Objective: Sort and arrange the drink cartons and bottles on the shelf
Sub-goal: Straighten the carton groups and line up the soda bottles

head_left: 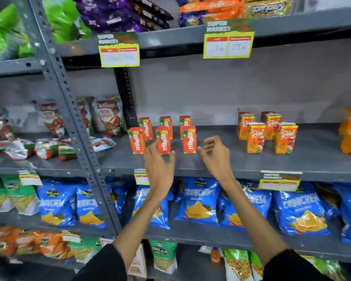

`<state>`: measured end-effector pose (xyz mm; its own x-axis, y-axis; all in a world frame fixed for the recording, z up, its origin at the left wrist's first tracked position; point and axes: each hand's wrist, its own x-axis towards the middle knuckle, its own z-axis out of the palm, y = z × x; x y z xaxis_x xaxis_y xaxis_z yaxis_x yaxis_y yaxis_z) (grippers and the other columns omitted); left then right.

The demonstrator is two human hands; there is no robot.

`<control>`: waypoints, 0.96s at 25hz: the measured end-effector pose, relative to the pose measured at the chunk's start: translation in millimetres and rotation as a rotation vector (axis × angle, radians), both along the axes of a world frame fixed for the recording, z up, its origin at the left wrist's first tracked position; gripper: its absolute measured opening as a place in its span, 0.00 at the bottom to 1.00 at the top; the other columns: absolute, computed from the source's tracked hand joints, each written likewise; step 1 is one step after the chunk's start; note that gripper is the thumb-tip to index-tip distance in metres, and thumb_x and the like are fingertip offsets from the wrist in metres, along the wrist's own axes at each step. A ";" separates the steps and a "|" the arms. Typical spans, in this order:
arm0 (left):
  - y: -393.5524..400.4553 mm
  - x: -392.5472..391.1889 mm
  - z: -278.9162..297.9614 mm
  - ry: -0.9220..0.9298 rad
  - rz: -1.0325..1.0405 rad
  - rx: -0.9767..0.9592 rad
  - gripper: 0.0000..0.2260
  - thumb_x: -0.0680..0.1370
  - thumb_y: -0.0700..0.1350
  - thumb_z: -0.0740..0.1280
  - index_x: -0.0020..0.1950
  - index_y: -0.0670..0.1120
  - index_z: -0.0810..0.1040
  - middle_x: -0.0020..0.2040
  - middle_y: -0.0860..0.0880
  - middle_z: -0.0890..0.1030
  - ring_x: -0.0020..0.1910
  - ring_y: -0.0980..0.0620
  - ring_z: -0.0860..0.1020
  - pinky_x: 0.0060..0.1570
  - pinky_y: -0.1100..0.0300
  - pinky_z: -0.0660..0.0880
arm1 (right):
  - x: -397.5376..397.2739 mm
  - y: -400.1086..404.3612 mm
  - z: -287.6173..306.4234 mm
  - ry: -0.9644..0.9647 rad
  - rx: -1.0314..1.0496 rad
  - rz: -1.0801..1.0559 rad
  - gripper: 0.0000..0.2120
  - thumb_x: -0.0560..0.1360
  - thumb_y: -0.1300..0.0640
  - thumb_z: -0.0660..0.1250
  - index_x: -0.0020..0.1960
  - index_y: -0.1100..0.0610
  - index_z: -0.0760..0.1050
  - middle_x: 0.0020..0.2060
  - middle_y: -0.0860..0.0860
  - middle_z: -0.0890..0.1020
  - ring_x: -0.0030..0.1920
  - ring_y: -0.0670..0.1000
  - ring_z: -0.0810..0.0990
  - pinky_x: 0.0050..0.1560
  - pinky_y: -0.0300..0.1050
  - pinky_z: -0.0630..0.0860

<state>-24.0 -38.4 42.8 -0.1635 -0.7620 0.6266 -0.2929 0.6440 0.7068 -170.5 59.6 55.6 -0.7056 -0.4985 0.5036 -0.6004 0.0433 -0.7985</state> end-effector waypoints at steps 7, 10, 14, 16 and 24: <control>-59.2 -15.0 11.7 -0.305 -0.029 0.202 0.33 0.70 0.58 0.76 0.66 0.41 0.70 0.60 0.40 0.82 0.61 0.38 0.79 0.60 0.43 0.76 | 7.9 -66.1 1.3 -0.105 0.242 -0.133 0.39 0.67 0.54 0.80 0.68 0.68 0.65 0.64 0.66 0.74 0.66 0.64 0.74 0.66 0.54 0.72; -67.3 -18.4 13.4 -0.327 0.041 0.184 0.31 0.69 0.60 0.77 0.63 0.42 0.74 0.60 0.42 0.82 0.61 0.40 0.79 0.61 0.45 0.74 | 4.7 -78.6 2.9 -0.129 0.295 -0.138 0.29 0.68 0.52 0.77 0.59 0.70 0.73 0.55 0.66 0.81 0.59 0.65 0.80 0.60 0.59 0.77; -73.7 -16.0 6.7 -0.294 0.023 0.139 0.25 0.70 0.56 0.76 0.59 0.43 0.75 0.58 0.44 0.81 0.58 0.41 0.79 0.60 0.45 0.74 | 8.3 -85.1 -0.5 -0.113 0.296 -0.143 0.26 0.68 0.49 0.76 0.56 0.68 0.74 0.51 0.63 0.83 0.54 0.63 0.83 0.55 0.59 0.81; -74.6 -14.6 3.7 -0.283 0.012 0.123 0.21 0.72 0.56 0.75 0.57 0.44 0.76 0.56 0.45 0.81 0.57 0.42 0.80 0.61 0.45 0.74 | 11.1 -86.0 -3.1 -0.092 0.300 -0.150 0.28 0.69 0.49 0.77 0.59 0.65 0.73 0.54 0.61 0.82 0.55 0.61 0.83 0.56 0.58 0.81; -74.4 -15.1 -1.3 -0.300 0.017 0.088 0.19 0.73 0.61 0.72 0.52 0.47 0.77 0.51 0.47 0.84 0.55 0.44 0.80 0.59 0.45 0.71 | 14.3 -85.4 -4.7 -0.025 0.343 -0.156 0.32 0.69 0.45 0.78 0.66 0.59 0.71 0.60 0.58 0.82 0.60 0.59 0.83 0.58 0.59 0.81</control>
